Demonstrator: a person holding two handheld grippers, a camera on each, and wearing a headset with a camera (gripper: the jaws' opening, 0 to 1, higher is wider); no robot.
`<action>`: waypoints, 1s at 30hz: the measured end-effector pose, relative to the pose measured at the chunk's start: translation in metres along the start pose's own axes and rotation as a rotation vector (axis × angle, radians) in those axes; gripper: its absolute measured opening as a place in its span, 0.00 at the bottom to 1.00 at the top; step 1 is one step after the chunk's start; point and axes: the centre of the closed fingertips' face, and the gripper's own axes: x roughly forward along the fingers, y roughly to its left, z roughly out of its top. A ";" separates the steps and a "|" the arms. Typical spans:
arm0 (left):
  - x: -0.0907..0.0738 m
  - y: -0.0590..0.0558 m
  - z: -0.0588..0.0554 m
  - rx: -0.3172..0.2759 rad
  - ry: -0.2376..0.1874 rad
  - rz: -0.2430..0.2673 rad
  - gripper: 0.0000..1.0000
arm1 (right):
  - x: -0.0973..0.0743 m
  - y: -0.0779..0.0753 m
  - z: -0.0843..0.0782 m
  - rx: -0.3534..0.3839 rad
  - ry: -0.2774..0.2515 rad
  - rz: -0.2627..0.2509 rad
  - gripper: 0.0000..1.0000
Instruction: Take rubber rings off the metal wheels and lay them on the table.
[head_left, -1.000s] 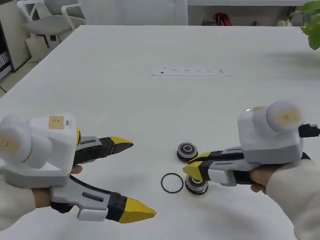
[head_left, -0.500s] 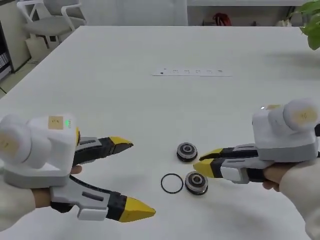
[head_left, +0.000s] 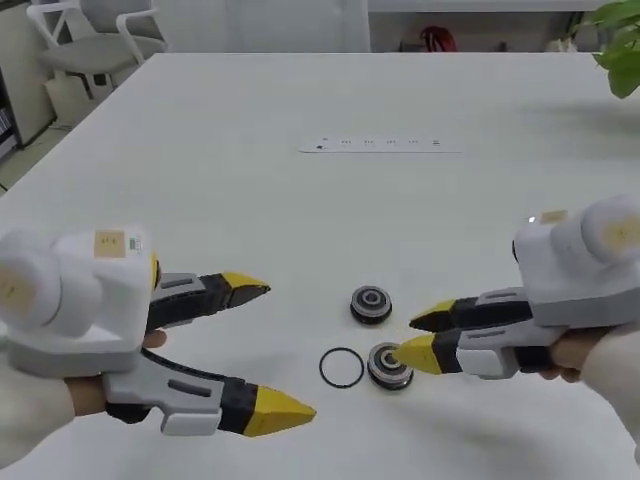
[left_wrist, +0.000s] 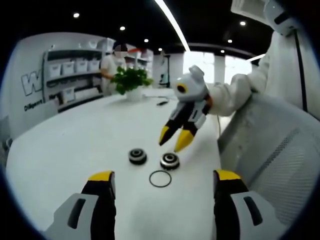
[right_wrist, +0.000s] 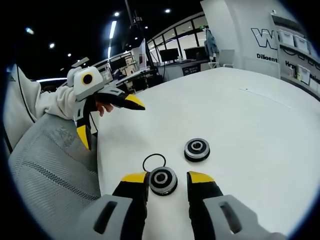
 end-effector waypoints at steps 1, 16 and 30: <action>0.000 0.000 0.001 0.002 -0.003 0.000 0.81 | 0.000 0.000 -0.001 -0.010 0.007 0.003 0.28; 0.010 0.002 0.033 0.019 -0.073 0.008 0.72 | 0.005 0.001 -0.021 -0.021 0.077 0.030 0.30; 0.030 -0.003 0.038 0.076 -0.045 -0.027 0.67 | 0.007 0.003 -0.026 -0.026 0.095 0.040 0.30</action>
